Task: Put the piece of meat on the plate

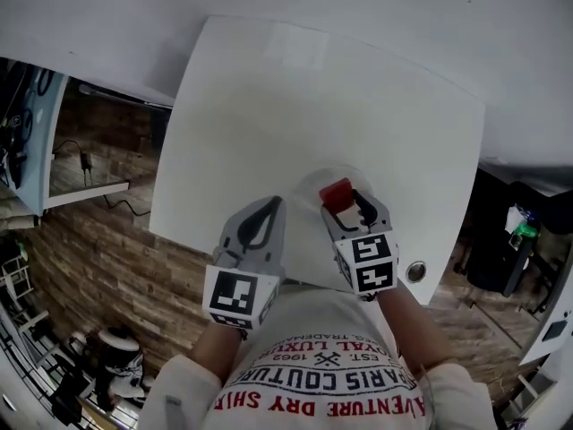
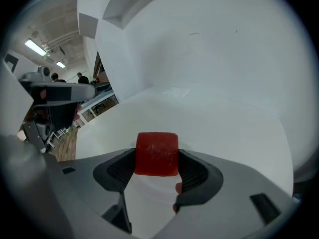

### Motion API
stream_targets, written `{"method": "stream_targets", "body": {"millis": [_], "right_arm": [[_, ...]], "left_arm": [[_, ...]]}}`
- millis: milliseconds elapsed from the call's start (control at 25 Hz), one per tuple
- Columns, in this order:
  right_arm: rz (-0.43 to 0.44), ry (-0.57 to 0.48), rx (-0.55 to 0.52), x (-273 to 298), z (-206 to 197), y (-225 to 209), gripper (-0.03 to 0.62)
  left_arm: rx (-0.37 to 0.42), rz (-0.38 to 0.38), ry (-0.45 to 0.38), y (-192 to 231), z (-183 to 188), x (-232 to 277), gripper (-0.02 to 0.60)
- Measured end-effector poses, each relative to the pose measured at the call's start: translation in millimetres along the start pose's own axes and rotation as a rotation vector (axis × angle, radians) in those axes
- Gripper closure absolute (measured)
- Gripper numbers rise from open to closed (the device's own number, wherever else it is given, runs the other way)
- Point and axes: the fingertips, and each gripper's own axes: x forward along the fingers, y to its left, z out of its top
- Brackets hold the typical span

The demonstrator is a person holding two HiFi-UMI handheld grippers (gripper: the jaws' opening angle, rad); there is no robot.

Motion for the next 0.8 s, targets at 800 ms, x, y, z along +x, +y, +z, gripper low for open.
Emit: {"method": "stream_targets", "body": {"millis": [800], "right_arm": [[-0.087,0.164,-0.076,29,-22,2,0.321]], "left_arm": [[0.029,-0.133,0.028,21,-5,18,0.578]]}}
